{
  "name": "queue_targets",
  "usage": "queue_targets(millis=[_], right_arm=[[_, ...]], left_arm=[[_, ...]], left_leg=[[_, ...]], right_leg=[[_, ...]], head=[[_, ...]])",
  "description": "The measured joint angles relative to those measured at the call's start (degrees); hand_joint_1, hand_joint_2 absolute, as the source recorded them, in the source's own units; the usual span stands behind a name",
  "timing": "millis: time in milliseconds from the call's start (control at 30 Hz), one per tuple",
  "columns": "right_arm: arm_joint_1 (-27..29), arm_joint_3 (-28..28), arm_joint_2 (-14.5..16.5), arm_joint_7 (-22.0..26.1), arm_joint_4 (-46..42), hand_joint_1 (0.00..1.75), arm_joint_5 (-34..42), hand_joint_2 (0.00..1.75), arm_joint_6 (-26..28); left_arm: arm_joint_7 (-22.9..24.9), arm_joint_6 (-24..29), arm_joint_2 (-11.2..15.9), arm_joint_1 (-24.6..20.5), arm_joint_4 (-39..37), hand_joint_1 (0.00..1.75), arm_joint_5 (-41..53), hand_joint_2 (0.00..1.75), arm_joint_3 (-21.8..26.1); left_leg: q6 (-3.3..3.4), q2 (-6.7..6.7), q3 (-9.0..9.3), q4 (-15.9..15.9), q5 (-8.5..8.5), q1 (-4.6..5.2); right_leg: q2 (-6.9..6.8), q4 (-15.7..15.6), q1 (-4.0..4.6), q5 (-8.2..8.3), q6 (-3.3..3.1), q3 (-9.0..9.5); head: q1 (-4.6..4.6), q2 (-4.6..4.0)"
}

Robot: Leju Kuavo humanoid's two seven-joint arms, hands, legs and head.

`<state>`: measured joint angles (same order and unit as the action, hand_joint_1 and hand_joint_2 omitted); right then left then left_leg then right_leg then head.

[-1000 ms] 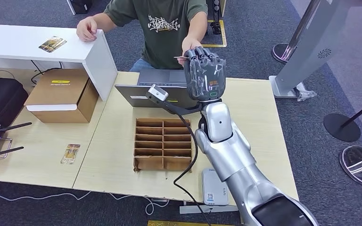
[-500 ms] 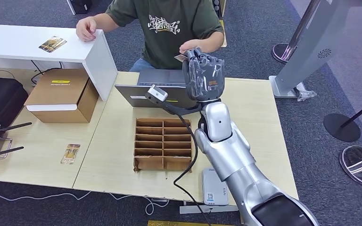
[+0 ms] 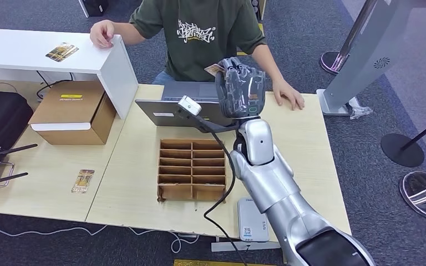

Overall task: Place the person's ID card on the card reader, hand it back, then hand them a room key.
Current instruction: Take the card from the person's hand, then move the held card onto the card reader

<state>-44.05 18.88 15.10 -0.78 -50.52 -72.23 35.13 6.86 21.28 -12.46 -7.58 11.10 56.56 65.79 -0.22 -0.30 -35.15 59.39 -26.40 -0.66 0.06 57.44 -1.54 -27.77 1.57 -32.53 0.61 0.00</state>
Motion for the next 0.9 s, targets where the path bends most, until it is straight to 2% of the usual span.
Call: queue_targets(millis=[167,333,533,900], right_arm=[[0.25,-1.43,0.04,1.45,-1.23,1.75,10.58,1.75,-3.99],[2.04,-2.93,-0.27,0.23,-6.07,1.75,16.33,1.75,-7.08],[7.11,-5.39,-2.76,-2.13,-15.91,1.75,17.69,1.75,-7.07],[19.15,-10.27,-7.91,-3.13,-31.32,1.75,16.38,1.75,-7.23]], left_arm=[[0.0,0.42,-0.04,0.01,0.0,0.0,-0.54,0.0,0.0],[-0.32,0.5,-0.04,0.09,0.0,0.0,-1.28,0.0,0.0],[-0.54,0.66,-0.04,0.69,0.0,0.0,-2.28,0.0,0.02],[-0.51,0.61,-0.04,1.38,0.0,0.0,-3.87,0.0,0.37]], left_leg=[[0.0,0.0,0.0,0.0,0.0,0.0],[0.0,0.0,0.0,0.01,0.0,0.0],[0.02,-0.01,-0.02,0.01,-0.03,0.01],[0.03,-0.03,-0.02,0.01,-0.04,0.01]], right_leg=[[0.0,0.0,0.0,0.0,0.0,0.0],[0.0,-0.01,0.0,0.0,0.0,-0.03],[-0.01,-0.03,-0.01,-0.01,0.0,-0.03],[-0.01,-0.05,-0.01,-0.01,0.0,-0.03]], head=[[-0.01,0.0],[0.01,0.0],[-0.01,0.0],[0.0,0.0]])
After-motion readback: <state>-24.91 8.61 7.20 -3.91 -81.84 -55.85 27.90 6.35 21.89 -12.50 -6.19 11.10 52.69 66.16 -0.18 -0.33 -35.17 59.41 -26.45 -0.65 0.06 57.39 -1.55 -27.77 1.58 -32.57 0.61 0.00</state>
